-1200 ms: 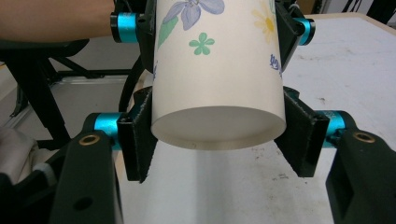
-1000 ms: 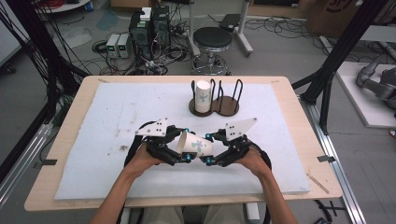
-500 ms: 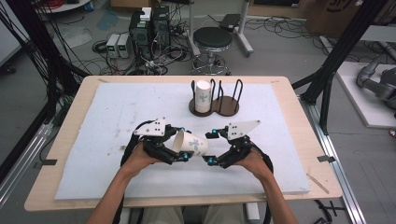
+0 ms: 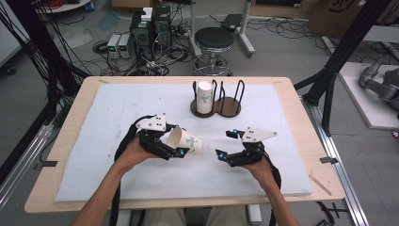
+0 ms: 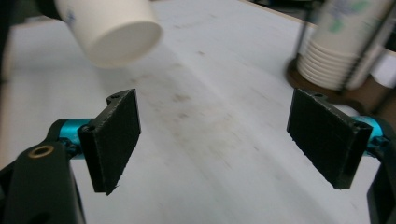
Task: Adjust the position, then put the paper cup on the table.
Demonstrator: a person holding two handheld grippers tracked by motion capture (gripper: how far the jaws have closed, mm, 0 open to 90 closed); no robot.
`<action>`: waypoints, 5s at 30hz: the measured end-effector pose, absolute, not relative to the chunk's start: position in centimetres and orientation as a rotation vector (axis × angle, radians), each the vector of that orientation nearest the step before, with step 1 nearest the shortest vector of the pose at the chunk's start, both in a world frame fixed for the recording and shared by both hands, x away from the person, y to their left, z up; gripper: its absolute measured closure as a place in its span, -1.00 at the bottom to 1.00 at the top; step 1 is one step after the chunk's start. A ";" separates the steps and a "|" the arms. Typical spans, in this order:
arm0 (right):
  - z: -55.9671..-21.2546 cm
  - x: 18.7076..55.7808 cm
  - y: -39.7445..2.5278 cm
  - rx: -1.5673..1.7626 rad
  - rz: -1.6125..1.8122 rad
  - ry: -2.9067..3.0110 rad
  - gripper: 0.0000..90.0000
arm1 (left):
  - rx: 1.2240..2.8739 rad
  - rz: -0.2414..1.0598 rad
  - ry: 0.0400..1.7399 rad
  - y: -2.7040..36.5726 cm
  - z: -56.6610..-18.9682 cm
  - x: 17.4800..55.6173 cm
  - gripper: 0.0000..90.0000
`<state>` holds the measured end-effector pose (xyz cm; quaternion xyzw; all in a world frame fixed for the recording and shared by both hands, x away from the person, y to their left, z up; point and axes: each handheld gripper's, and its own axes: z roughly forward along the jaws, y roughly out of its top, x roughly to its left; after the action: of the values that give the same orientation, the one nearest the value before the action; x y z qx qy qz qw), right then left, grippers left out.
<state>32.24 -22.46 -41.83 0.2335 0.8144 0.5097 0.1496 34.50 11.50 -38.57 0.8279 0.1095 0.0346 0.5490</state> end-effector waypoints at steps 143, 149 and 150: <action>-45.0 31.2 -26.9 1.008 1.258 2.164 -0.60 | 2.395 0.141 0.419 14.8 -40.2 39.2 -0.63; -45.0 31.2 -27.0 1.002 1.262 2.160 -0.60 | 2.239 0.192 0.469 18.0 -40.2 36.5 -0.63; -45.0 31.2 -27.0 0.995 1.262 2.158 -0.60 | 2.215 0.203 0.472 18.4 -40.2 36.1 -0.63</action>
<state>31.19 -26.97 -45.01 0.3606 0.7817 0.4571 0.2234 36.05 18.42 -40.23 0.8838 0.1883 0.0810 0.4205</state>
